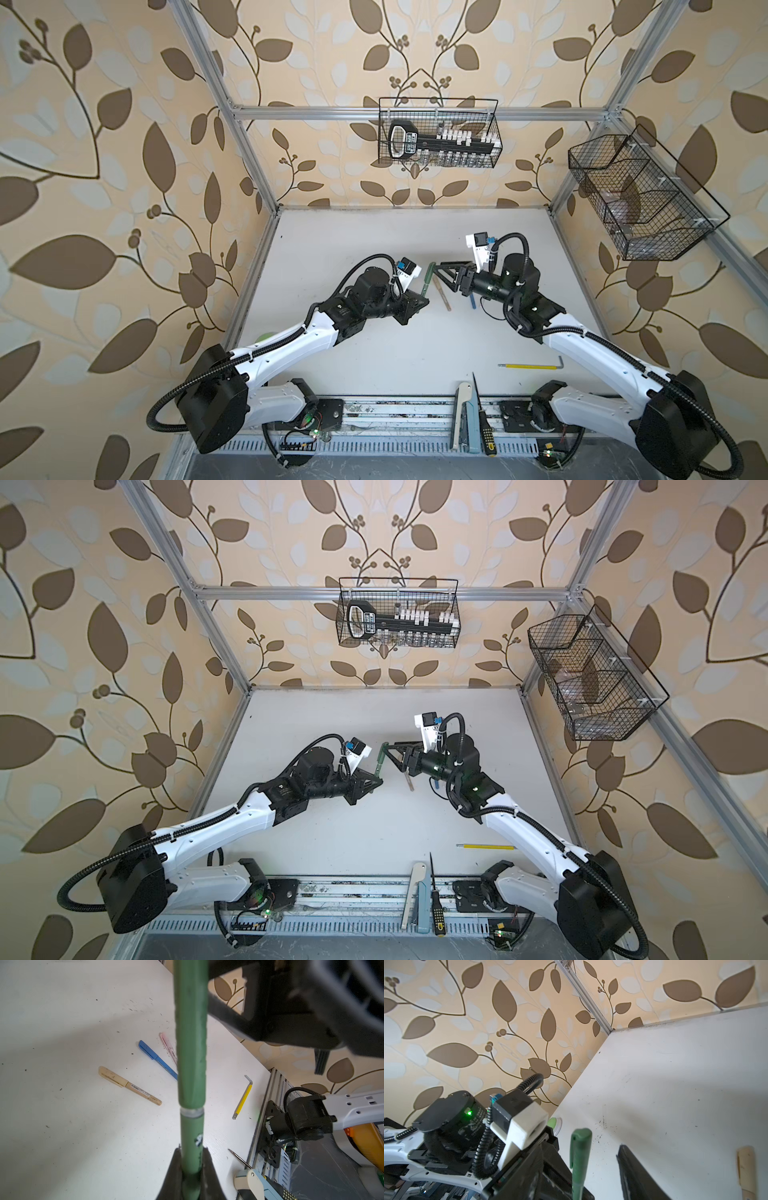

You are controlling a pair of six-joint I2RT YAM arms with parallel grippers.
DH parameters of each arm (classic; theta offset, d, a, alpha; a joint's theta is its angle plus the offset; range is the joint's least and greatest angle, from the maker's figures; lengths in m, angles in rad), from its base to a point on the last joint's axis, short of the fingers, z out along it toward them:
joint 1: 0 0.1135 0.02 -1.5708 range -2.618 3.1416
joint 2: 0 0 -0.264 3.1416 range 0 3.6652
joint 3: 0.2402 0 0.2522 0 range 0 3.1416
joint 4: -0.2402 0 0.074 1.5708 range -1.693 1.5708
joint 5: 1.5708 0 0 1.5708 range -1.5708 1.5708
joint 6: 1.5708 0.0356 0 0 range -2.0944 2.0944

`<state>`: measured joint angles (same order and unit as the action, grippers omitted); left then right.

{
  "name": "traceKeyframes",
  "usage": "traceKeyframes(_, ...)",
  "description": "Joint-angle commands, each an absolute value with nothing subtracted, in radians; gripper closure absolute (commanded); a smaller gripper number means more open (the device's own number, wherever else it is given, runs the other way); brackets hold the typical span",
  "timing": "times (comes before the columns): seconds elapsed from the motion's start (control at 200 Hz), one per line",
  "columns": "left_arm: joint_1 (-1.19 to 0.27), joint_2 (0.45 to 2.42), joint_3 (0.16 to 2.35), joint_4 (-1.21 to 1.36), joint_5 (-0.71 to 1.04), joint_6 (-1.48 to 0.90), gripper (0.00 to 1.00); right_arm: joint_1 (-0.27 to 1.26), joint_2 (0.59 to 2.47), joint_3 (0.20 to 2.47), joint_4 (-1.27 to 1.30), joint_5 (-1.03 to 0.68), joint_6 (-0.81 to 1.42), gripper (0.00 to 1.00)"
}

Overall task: Insert the pens into the pen caps
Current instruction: 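Push the cap onto the pen with the right gripper while the left holds it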

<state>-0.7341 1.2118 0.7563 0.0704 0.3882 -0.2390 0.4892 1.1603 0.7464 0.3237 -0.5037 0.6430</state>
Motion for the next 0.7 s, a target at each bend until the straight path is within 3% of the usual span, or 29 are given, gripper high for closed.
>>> traceKeyframes(0.0,-0.739,1.193,0.788,0.089,0.424,-0.222,1.0,0.481,1.214,0.79,0.313,-0.583,0.627,0.42)
traceKeyframes(0.22,-0.739,1.192,0.792,0.094,0.433,-0.223,1.0,0.478,1.275,0.835,0.316,-0.625,0.633,0.45)
traceKeyframes(0.385,-0.739,1.193,0.792,0.092,0.431,-0.223,1.0,0.479,1.28,0.827,0.368,-0.662,0.659,0.53)
traceKeyframes(0.695,-0.738,1.194,0.822,0.092,0.389,-0.194,1.0,0.485,1.271,0.807,0.366,-0.681,0.674,0.89)
